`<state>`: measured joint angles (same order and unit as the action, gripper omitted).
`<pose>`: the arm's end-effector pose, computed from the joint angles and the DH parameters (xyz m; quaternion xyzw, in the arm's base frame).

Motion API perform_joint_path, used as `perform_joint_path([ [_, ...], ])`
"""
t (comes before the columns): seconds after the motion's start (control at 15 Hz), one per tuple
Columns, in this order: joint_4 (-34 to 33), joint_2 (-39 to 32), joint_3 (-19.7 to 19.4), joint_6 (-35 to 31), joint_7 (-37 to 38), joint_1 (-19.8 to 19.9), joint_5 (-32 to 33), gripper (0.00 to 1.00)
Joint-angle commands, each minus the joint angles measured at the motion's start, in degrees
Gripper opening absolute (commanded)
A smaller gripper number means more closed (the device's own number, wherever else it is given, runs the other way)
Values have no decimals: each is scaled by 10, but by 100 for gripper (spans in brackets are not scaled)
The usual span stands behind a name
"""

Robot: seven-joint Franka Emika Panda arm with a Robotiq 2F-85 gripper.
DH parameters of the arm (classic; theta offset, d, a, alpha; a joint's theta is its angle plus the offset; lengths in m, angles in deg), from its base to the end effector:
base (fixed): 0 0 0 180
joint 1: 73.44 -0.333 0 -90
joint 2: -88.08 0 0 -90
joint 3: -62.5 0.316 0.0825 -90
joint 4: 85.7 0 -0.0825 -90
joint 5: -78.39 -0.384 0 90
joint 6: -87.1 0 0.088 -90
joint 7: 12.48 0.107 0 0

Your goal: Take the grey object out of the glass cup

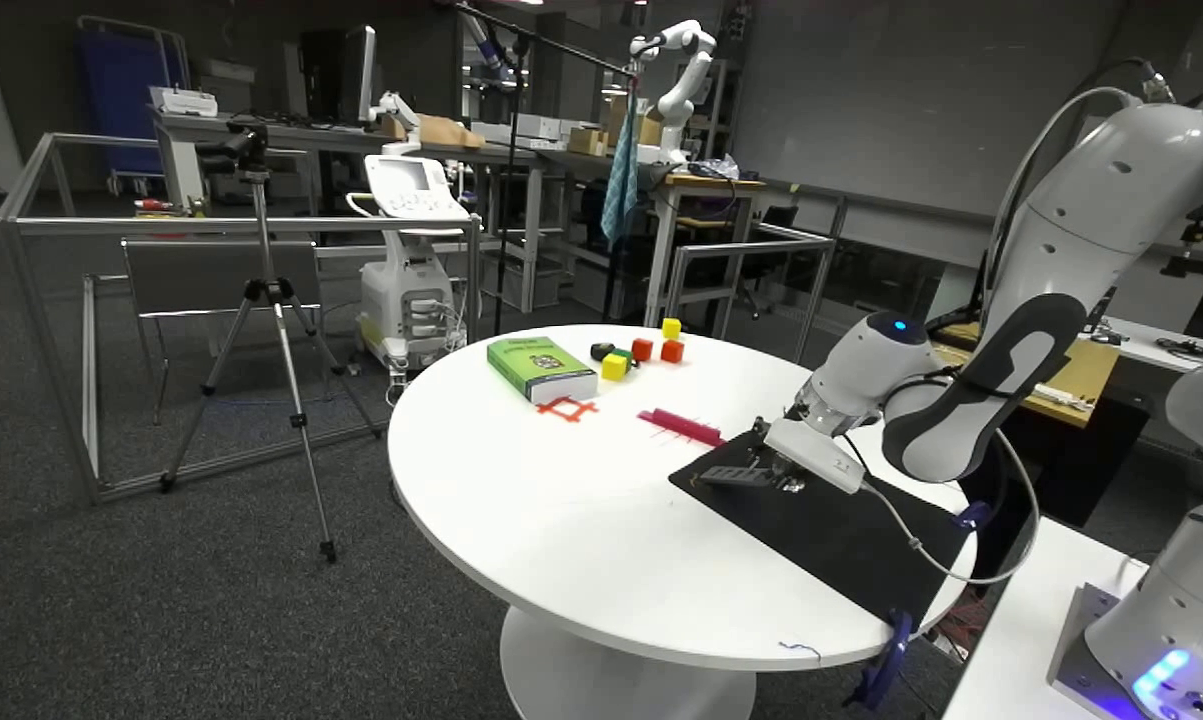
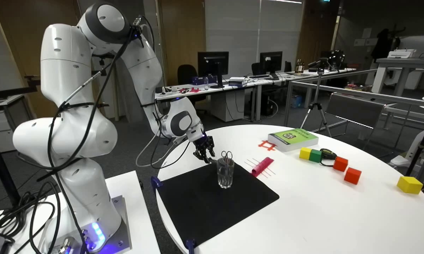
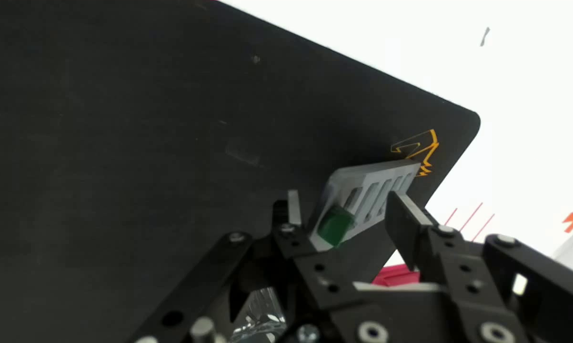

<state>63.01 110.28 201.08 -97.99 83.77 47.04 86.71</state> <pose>0.4427 0.1392 0.1883 -0.8253 0.5266 -0.1930 0.0656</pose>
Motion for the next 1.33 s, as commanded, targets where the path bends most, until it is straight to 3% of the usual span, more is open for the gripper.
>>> perform_joint_path([
  [0.0,-29,34,37,-2,4,37,-3,83],
  [0.13,-38,46,42,-3,2,41,-2,98],
  [0.2,-41,50,43,-4,0,41,0,100],
  [0.27,-43,53,44,-6,-1,42,0,100],
  [0.33,-41,55,47,-8,-57,29,-67,100],
  [0.47,-37,45,51,-9,-85,26,-99,100],
  [0.53,-36,37,51,-7,-60,33,-62,100],
  [0.8,-21,-9,45,20,-82,22,-52,100],
  [1.07,-12,-56,8,55,-120,-14,-24,100],
  [1.27,-14,-87,-56,101,-143,-69,16,100],
])
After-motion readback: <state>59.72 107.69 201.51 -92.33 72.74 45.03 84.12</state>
